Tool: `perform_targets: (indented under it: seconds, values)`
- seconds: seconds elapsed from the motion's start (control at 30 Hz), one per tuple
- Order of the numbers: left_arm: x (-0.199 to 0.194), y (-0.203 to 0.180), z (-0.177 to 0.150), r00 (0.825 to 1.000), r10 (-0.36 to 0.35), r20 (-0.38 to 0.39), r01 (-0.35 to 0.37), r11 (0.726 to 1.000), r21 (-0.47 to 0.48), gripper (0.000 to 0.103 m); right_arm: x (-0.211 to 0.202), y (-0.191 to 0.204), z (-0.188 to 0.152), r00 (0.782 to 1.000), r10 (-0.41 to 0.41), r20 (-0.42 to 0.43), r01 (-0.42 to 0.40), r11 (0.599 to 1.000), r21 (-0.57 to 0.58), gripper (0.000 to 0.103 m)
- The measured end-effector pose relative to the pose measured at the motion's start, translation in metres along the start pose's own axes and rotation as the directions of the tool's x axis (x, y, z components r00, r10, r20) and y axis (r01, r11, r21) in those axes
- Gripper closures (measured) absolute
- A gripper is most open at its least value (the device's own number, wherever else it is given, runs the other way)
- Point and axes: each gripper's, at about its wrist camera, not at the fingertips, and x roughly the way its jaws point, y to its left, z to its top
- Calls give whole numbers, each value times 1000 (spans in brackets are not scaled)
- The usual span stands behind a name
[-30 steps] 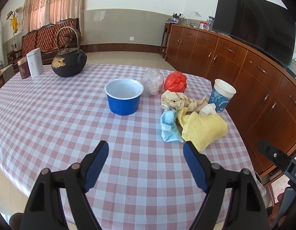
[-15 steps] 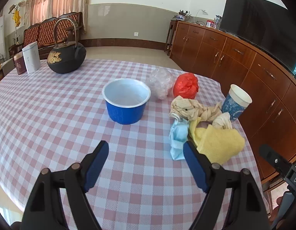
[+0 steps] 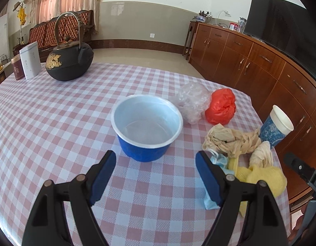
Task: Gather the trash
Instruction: 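Grasp the blue bowl with the left tool while the right tool grasps the blue-patterned paper cup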
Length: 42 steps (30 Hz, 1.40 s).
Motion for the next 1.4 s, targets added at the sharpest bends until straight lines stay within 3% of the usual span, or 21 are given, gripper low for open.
perform_targets:
  seconds: [0.43, 1.1, 1.2, 1.23, 1.4]
  values:
    - [28, -2, 16, 1000, 27, -17, -26, 1000, 12, 22, 41, 4, 19, 999, -28, -31, 27, 999, -38, 13]
    - [48, -3, 32, 999, -33, -25, 32, 999, -26, 23, 76, -6, 50, 997, -76, -3, 76, 997, -31, 14]
    - [49, -2, 32, 999, -41, -21, 40, 999, -33, 24, 81, -5, 50, 997, -75, -1, 75, 996, -39, 27]
    - [48, -2, 33, 999, -46, -16, 45, 998, -36, 25, 83, -4, 50, 997, -73, -5, 72, 997, -41, 37]
    - [39, -1, 32, 999, -48, 25, 49, 998, -27, 26, 77, -2, 47, 997, -73, 26, 74, 996, -54, 39]
